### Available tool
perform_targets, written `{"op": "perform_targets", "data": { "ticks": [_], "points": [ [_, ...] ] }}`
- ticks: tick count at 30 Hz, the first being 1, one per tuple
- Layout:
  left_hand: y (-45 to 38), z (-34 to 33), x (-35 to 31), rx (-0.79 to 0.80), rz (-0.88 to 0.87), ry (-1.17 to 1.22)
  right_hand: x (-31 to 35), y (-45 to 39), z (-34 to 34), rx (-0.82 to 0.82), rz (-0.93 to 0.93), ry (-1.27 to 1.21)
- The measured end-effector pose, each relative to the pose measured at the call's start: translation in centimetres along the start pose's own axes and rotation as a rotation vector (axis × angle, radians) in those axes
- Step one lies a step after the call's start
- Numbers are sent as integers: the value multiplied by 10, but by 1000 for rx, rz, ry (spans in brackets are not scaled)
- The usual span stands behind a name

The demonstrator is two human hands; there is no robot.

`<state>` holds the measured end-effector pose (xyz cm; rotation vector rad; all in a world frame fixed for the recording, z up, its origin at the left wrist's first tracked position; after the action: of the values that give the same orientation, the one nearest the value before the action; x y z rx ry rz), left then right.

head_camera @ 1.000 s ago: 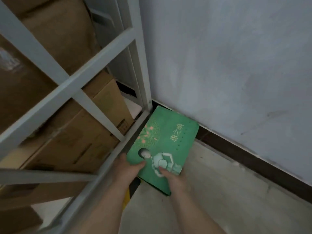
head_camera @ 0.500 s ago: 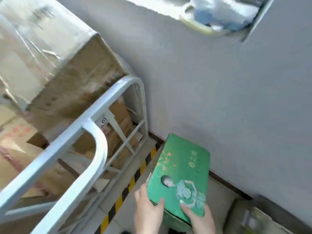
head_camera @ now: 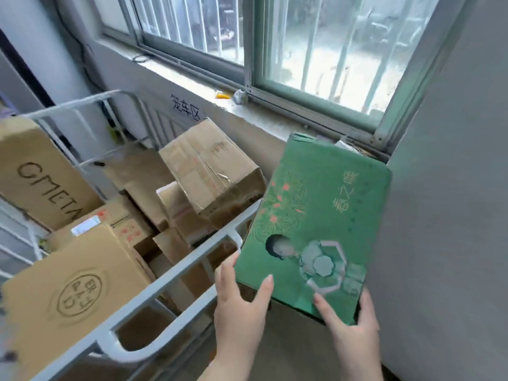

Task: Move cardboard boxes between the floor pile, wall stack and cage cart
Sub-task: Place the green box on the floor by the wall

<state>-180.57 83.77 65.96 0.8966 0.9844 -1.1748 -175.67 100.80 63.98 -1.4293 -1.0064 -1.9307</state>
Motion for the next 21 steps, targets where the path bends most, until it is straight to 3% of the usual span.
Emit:
{"op": "perform_targets", "data": {
  "ticks": [8,11,21],
  "points": [
    [-10,123,6,-333,-80,203,56,44,-108,360,268,-73],
    [-3,178,22,-473,-86,170,61,71,-160,494,330,-62],
    [20,318,90,-835,88,149,57,140,-314,838,460,191]
  ]
}}
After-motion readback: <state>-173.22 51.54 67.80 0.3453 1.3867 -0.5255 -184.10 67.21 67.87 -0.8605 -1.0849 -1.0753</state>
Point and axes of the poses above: each hand's wrist, its own y-axis away from the middle knuckle, its own z-axis out of the back of the hand, x = y × z, the point moved 4 cm from there along -y, towards the middle knuckle, and after that the axes turned 2 degrees about -z, right-handed, at the moved point
